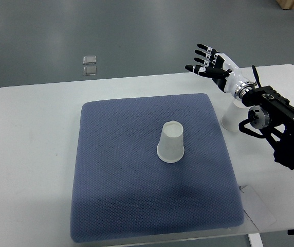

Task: Stack paper cups

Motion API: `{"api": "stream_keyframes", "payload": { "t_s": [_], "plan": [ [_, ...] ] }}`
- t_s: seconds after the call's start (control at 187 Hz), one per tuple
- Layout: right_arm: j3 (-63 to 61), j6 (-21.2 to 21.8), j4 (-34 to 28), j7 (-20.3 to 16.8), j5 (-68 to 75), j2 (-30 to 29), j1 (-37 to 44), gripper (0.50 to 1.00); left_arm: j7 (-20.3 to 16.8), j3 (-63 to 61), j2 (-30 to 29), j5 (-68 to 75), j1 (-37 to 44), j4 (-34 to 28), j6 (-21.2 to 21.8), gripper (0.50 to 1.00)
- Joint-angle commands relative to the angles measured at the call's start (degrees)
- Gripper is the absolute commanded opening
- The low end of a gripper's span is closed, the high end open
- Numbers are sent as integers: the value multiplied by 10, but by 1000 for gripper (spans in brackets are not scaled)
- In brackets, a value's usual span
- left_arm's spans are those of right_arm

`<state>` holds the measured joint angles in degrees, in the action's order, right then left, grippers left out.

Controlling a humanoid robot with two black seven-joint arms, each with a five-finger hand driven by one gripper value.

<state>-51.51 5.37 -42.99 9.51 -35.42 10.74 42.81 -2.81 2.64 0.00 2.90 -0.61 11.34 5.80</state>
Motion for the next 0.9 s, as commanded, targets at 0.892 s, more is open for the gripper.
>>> {"api": "stream_keyframes", "payload": {
  "t_s": [0.892],
  "plan": [
    [223,183,-127,16,-371,256,126,924,0,0,0,0,0,0,0,1000]
  ]
}}
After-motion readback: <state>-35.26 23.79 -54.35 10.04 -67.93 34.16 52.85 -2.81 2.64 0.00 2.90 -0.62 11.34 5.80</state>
